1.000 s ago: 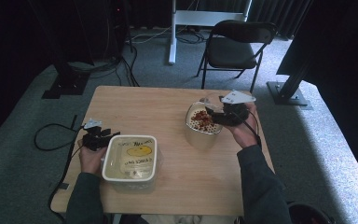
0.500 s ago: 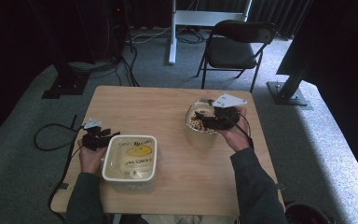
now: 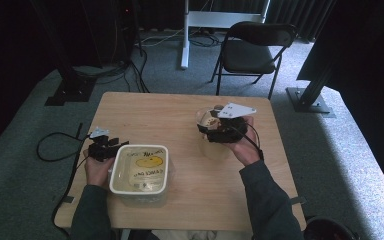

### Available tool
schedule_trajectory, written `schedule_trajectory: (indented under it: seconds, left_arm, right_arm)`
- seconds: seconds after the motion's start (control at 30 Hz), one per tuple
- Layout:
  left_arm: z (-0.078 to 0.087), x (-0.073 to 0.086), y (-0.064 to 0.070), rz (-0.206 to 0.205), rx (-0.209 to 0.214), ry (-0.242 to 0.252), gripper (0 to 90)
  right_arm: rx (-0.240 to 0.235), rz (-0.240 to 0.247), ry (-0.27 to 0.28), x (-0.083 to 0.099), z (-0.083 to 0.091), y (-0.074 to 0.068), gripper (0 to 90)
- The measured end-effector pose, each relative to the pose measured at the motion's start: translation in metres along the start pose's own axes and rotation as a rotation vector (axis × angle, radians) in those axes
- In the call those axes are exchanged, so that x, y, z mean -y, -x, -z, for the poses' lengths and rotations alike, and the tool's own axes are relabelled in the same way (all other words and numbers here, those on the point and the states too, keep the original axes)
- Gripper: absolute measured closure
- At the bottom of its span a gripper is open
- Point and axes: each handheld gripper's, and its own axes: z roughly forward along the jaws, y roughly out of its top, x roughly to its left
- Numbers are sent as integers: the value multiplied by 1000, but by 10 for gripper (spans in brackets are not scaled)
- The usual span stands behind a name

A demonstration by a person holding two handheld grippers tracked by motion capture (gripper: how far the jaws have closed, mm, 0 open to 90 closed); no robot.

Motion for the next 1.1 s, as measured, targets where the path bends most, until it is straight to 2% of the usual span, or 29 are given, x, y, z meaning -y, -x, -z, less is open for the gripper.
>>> schedule_trajectory:
  seconds: [0.27, 0.47, 0.57, 0.73, 0.97, 1.07, 1.1]
  left_arm:
    - [0, 0, 0, -1, 0, -2, 452]
    - [0, 0, 0, -2, -1, -1, 452]
    - [0, 0, -1, 0, -2, 1, 451]
    - [0, 0, -1, -1, -2, 1, 451]
    - [1, 0, -1, 0, -2, 2, 451]
    - [1, 0, -1, -1, -1, 1, 451]
    - [1, 0, -1, -2, -1, 1, 451]
  right_arm:
    - [-73, 33, -3, -6, -9, -22, 319]
    - [-127, 29, 0, -10, -14, -32, 319]
    - [-153, 36, 12, -14, -17, -42, 318]
    - [-177, 39, 28, -18, -19, -51, 312]
    - [-245, 52, 55, -29, -25, -72, 308]
    - [-250, 55, 55, -30, -26, -74, 308]
    - [-274, 55, 60, -33, -29, -80, 308]
